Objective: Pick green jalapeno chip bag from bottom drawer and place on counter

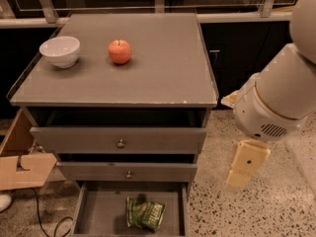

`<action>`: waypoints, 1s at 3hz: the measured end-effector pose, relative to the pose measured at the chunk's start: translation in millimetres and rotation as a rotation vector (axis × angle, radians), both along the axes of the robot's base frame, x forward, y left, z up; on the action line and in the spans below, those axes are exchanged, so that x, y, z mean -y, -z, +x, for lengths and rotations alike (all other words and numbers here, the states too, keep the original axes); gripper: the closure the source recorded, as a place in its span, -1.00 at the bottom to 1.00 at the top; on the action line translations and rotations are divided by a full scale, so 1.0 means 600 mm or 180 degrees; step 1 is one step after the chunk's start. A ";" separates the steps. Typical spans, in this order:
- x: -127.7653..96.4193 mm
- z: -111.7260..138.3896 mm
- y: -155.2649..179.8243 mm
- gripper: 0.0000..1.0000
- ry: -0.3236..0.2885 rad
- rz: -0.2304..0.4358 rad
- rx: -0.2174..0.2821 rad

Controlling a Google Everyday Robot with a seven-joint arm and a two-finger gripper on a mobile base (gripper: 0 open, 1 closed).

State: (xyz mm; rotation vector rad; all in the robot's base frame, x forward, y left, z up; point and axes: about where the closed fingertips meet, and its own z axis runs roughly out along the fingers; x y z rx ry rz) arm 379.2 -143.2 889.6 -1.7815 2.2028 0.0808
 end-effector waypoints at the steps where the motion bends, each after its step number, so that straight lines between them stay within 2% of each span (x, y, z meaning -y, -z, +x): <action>1: -0.014 -0.039 0.035 -1.00 -0.0024 0.0050 -0.0183; 2: -0.049 -0.102 0.105 -1.00 0.0002 0.0179 -0.0419; 3: -0.046 -0.105 0.109 -1.00 0.0002 0.0166 -0.0440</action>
Offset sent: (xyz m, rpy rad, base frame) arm -0.0975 0.0507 -0.1027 0.1004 0.1919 -0.0127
